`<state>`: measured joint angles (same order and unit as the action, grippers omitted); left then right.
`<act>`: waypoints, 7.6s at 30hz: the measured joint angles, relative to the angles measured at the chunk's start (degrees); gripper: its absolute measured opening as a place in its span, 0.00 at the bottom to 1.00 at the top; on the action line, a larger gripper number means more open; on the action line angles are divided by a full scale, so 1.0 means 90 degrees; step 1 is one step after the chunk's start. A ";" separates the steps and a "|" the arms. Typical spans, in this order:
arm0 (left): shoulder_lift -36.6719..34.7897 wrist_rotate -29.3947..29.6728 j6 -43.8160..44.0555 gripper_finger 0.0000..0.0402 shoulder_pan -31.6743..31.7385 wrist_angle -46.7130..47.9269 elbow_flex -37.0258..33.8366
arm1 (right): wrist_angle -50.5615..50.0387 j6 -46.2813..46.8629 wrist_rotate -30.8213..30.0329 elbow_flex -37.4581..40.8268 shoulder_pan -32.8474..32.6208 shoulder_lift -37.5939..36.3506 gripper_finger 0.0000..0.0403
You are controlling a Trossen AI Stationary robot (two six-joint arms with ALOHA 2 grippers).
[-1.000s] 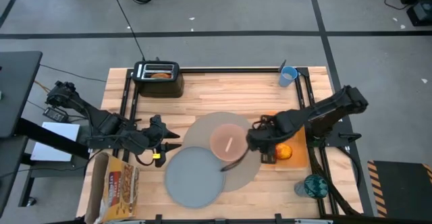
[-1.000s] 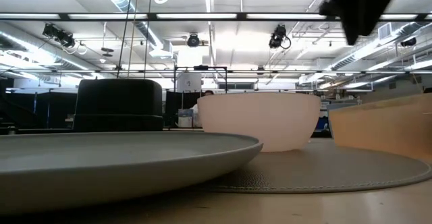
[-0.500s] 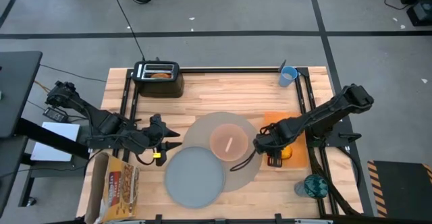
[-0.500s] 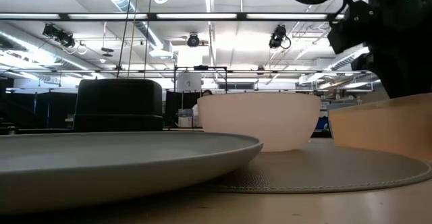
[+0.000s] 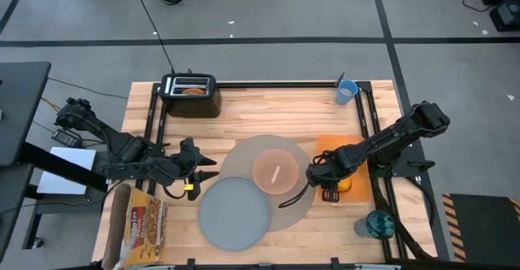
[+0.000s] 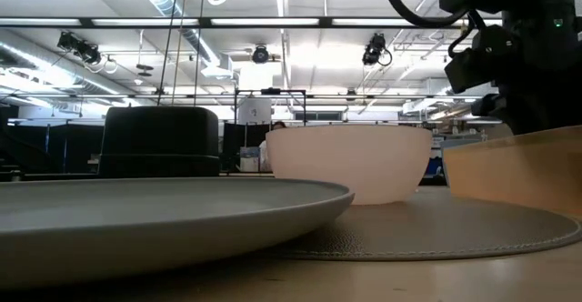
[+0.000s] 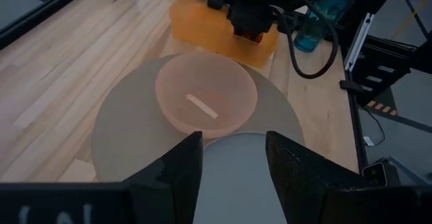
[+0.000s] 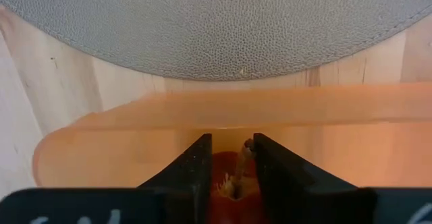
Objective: Arrange a breakfast setting
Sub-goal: Put the red apple to the top left of the light orange bowl on the gray mat, then put the brown toasted bread on the blue plate
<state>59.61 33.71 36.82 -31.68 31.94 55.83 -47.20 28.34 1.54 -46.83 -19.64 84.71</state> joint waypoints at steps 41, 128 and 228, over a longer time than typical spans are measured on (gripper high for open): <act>-0.0402 0.0145 -0.1488 0.43 0.0000 -0.2158 0.0002 | -0.1065 -0.0777 -0.2063 -0.3189 0.0552 -0.0725 0.05; -0.0606 -0.3189 -0.2505 0.43 0.6489 0.1812 0.0933 | 0.3592 -0.2171 -0.2094 -0.3194 0.1489 -0.0463 0.45; 0.3452 -0.3268 -0.8965 0.09 0.9119 0.3791 0.2496 | 0.1584 -0.5394 -0.1068 -0.3189 0.3665 -0.2084 0.43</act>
<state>90.68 4.30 -43.87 50.39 66.06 78.30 -32.95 -20.21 -8.07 -75.53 13.34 65.95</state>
